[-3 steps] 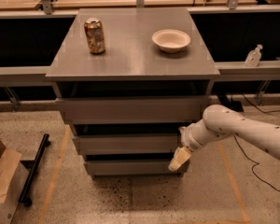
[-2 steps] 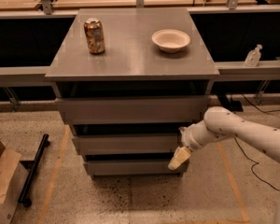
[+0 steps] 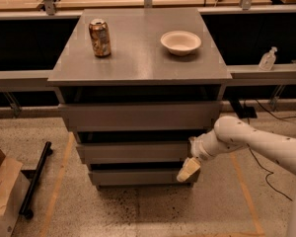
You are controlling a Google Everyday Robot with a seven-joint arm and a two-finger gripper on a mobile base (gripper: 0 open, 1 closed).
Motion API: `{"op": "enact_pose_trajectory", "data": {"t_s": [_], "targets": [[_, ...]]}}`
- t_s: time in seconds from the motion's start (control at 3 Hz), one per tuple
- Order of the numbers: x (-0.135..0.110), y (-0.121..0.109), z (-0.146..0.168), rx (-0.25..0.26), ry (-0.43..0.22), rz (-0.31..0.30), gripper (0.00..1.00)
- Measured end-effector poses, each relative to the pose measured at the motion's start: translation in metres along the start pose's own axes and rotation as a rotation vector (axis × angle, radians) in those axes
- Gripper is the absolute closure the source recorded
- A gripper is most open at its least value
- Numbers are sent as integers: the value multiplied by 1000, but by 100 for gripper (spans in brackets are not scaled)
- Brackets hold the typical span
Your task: Open middle drawer
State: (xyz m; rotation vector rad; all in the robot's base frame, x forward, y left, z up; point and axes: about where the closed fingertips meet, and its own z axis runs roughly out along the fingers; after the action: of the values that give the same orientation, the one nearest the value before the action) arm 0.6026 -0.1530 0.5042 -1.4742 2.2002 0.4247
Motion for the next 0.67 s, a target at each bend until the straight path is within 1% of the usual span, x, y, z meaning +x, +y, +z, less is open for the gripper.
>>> {"op": "enact_pose_trajectory", "data": {"t_s": [0.33,0.67], "targets": [[0,-12,21,26,-13,-11,0],[-3,-26,32,39,-25,-27,0]]}}
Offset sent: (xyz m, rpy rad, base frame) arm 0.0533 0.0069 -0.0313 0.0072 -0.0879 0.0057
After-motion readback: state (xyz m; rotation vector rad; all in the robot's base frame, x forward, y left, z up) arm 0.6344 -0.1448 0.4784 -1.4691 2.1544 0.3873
